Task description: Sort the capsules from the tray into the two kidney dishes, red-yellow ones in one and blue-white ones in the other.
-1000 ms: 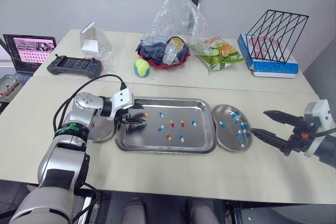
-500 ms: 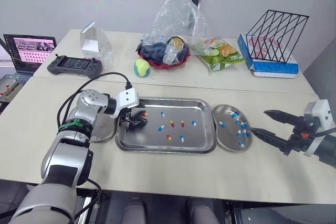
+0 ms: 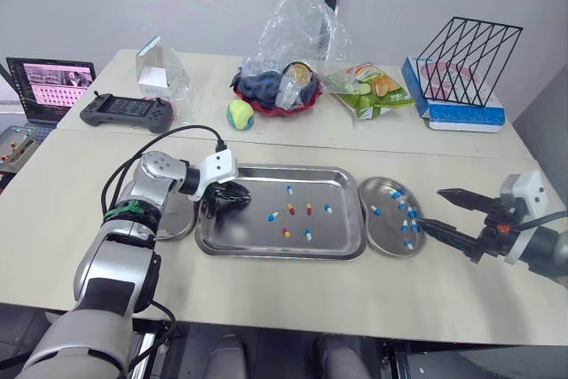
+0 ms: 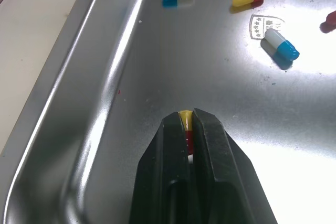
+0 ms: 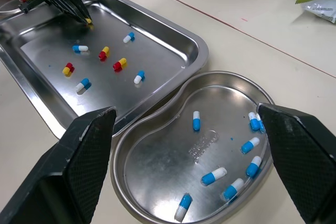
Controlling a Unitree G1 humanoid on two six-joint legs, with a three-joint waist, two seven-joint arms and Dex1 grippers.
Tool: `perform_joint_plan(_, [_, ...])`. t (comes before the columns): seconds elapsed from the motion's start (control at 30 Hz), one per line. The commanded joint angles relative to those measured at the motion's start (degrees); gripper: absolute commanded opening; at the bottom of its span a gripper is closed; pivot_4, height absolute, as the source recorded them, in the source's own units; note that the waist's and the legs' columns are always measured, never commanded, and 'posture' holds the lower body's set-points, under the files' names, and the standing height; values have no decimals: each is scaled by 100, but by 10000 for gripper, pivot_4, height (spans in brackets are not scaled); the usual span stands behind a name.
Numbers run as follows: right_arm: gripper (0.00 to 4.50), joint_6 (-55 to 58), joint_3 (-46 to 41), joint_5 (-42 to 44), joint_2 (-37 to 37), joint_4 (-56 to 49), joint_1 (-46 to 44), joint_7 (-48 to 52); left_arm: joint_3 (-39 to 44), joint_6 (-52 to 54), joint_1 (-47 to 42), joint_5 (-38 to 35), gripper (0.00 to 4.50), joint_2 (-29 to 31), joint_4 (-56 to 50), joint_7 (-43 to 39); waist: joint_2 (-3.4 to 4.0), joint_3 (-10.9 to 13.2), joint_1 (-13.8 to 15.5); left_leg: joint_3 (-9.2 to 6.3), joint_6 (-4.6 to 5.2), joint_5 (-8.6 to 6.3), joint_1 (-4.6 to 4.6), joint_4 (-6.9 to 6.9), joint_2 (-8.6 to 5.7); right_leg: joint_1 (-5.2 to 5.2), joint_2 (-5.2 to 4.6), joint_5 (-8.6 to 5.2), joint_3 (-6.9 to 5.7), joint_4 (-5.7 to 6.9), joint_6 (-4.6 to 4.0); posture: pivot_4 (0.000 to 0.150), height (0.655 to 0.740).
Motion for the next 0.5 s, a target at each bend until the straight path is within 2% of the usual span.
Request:
perform_joint_plan(0.03, [45000,-177,29,-1,-6,111,-223,62,479,315,-183,-481,174,308,-368,-72,0,0,-6,0,0,0,0,0,0,-1,0,0,0,0,0,1500,7180])
perform_joint_plan(0.13, [45000,-224,213,-35,-24,290,-457,153,758,669,-97,-687,174,843,-927,-111,0,1,-73,-2,0,0,-4,-1,1,-5,1,0,-3,3,0,1500,7180])
perform_joint_plan(0.23, [45000,-247,345,-55,-40,421,-638,221,1113,1540,468,-1132,174,1508,-2069,-403,8,2,-133,-6,0,0,-3,-3,1,-4,1,-1,-5,3,2,1500,7180])
perform_joint_plan(0.33, [45000,-271,515,-90,-36,562,-834,306,1343,1995,1150,-1338,174,1948,-2774,-375,23,1,-143,-6,3,-2,0,-4,1,-1,0,-3,-4,2,3,1500,7180])
perform_joint_plan(0.5, [45000,-319,793,-181,-31,842,-1199,464,1540,2246,2092,-1469,174,2175,-3492,-36,36,3,-90,-6,3,-1,-1,3,2,-2,0,-3,-4,8,3,1500,7180])
